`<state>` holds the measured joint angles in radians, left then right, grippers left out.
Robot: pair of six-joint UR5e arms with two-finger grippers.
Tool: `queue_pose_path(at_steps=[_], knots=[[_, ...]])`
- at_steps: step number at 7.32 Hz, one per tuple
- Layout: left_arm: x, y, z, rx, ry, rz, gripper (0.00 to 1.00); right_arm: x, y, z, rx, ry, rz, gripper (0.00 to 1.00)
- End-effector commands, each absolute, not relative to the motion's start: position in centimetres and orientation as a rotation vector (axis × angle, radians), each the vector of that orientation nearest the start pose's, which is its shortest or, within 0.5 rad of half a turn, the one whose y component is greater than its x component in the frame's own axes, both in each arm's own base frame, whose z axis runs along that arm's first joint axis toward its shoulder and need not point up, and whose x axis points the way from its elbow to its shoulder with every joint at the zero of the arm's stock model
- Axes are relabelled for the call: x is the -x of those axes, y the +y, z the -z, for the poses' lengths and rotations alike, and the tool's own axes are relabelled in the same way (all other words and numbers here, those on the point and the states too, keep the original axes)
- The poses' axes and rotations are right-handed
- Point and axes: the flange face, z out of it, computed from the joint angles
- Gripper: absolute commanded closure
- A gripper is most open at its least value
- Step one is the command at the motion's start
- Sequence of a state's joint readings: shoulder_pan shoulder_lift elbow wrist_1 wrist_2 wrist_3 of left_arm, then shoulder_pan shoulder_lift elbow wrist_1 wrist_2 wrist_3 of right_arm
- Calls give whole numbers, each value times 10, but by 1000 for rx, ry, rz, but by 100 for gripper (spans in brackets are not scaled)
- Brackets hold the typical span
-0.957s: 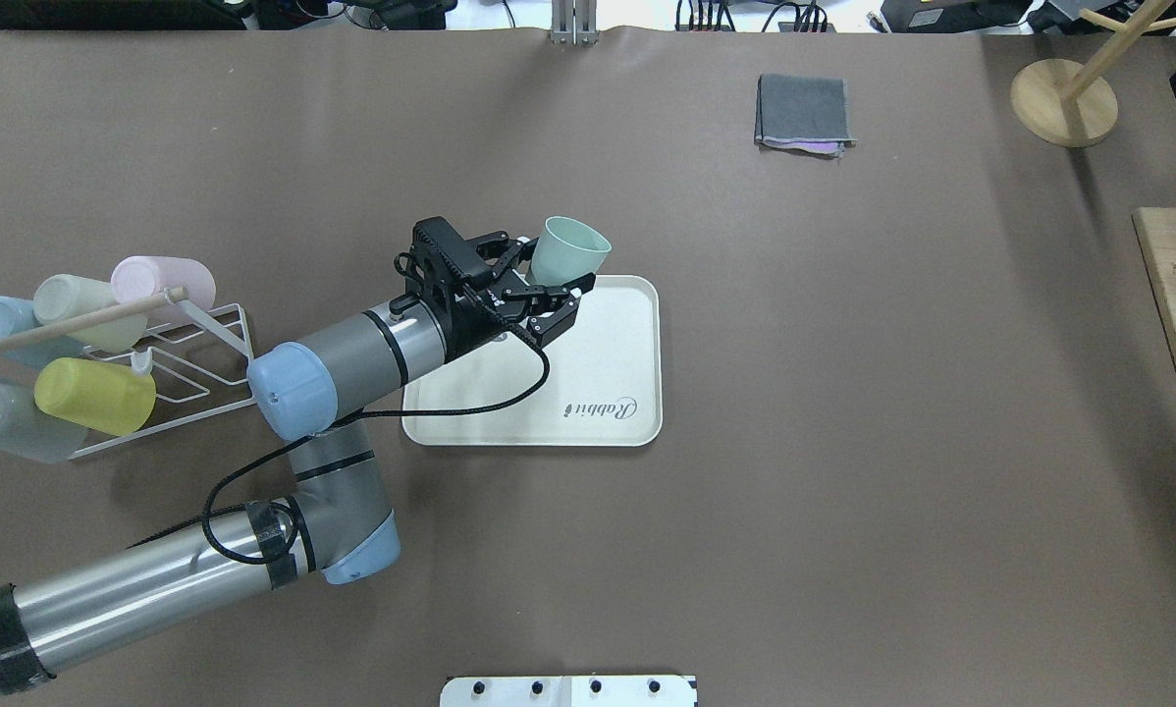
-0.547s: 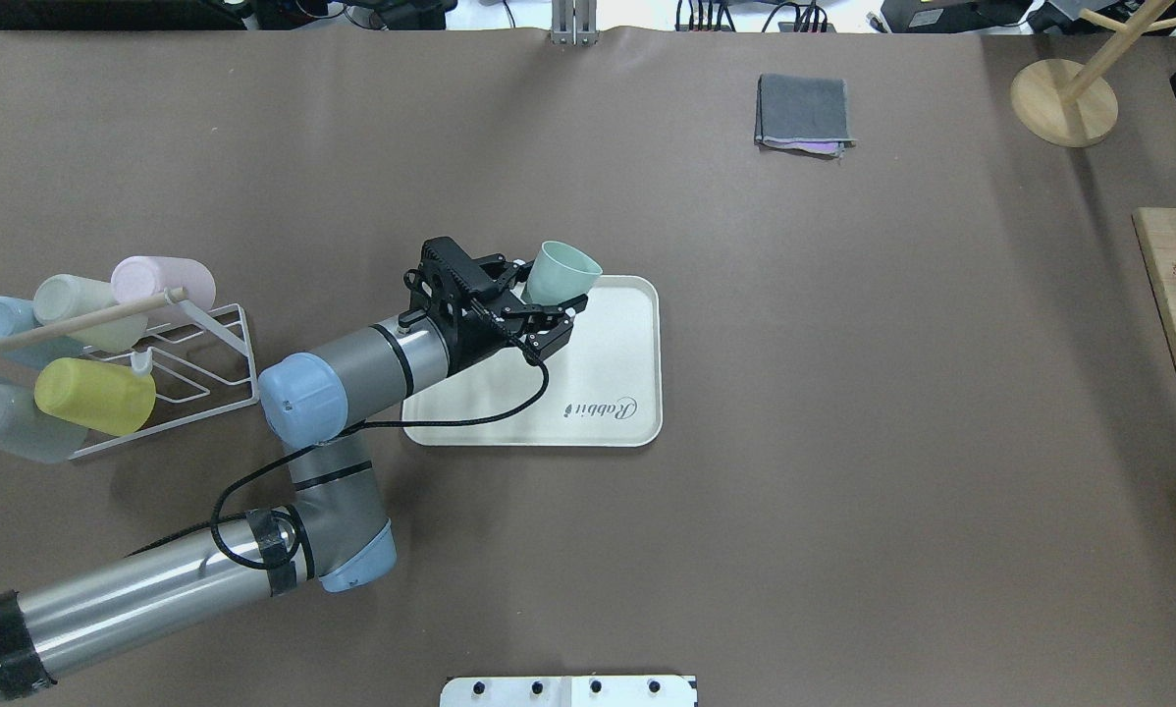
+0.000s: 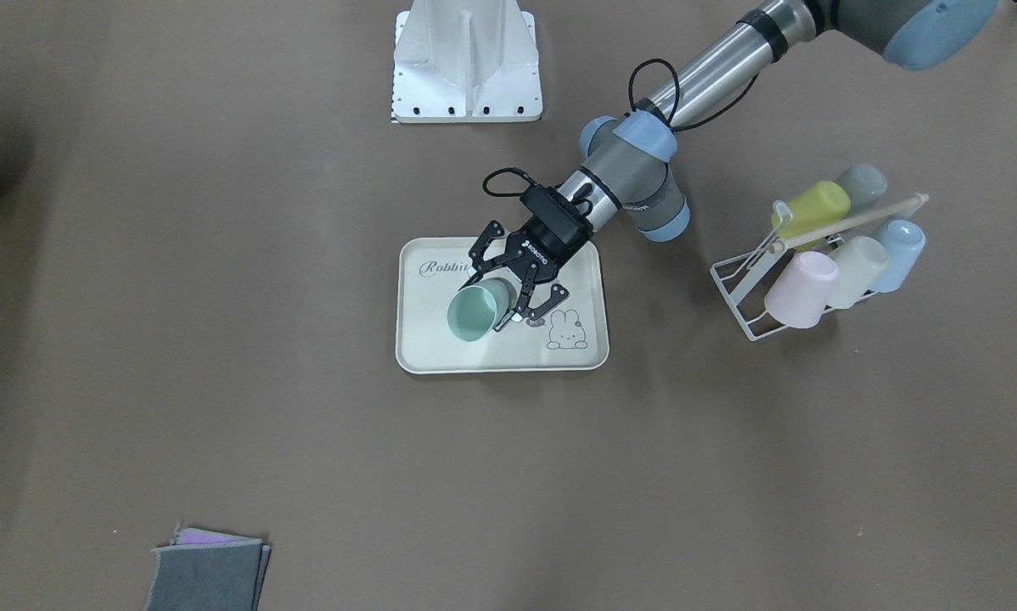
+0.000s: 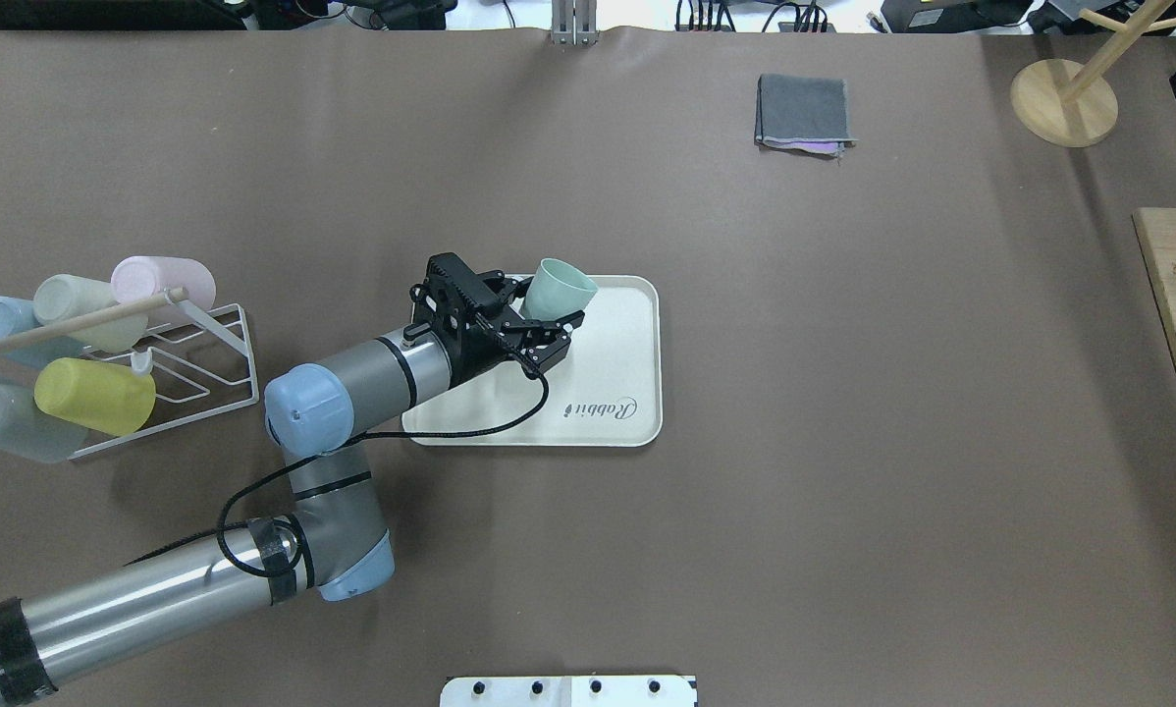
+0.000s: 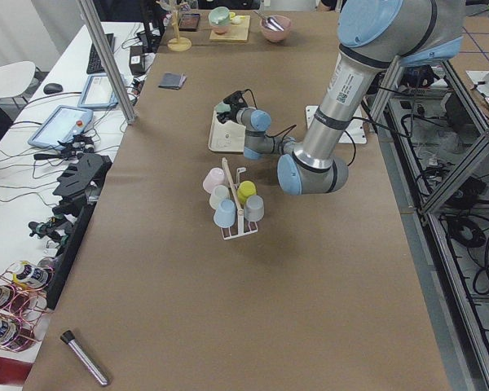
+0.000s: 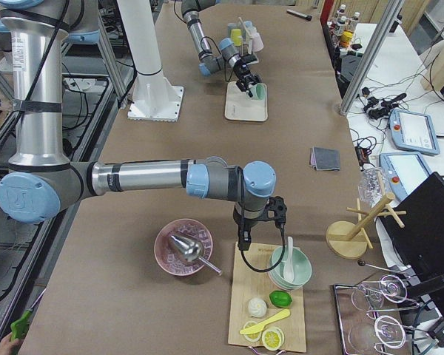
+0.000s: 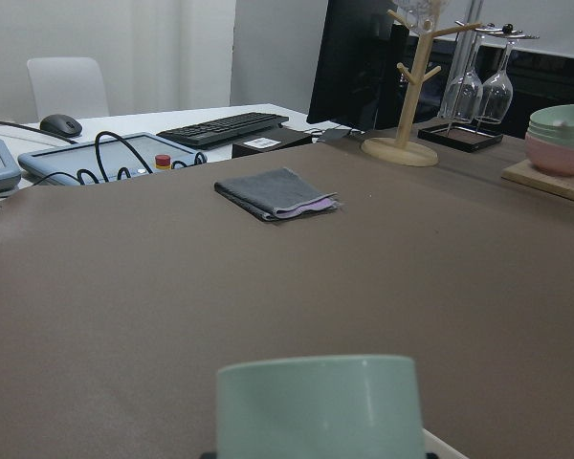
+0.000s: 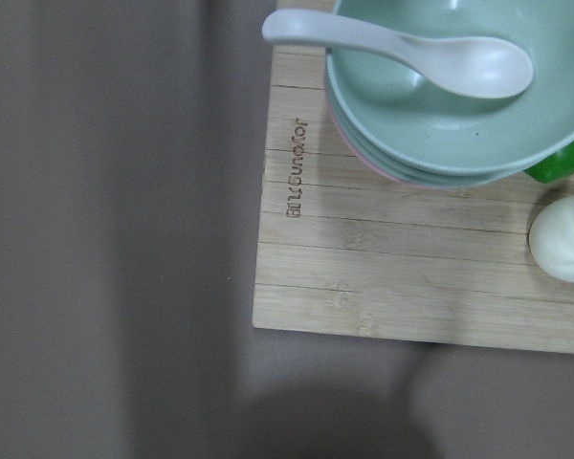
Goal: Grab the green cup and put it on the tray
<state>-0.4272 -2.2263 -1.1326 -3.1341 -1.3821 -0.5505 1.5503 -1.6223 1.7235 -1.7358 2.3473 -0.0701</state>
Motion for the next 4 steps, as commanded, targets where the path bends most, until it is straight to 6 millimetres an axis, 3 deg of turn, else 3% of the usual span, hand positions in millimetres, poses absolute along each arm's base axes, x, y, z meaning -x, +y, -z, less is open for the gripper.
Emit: queue_pose_path(at_steps=[1, 4], knots=[[-600, -422, -301, -1276, 1248, -275, 100, -63, -463, -624, 32, -778, 45, 0], [-601, -415, -305, -1344, 1234, -253, 100, -63, -463, -628, 46, -781, 29, 0]])
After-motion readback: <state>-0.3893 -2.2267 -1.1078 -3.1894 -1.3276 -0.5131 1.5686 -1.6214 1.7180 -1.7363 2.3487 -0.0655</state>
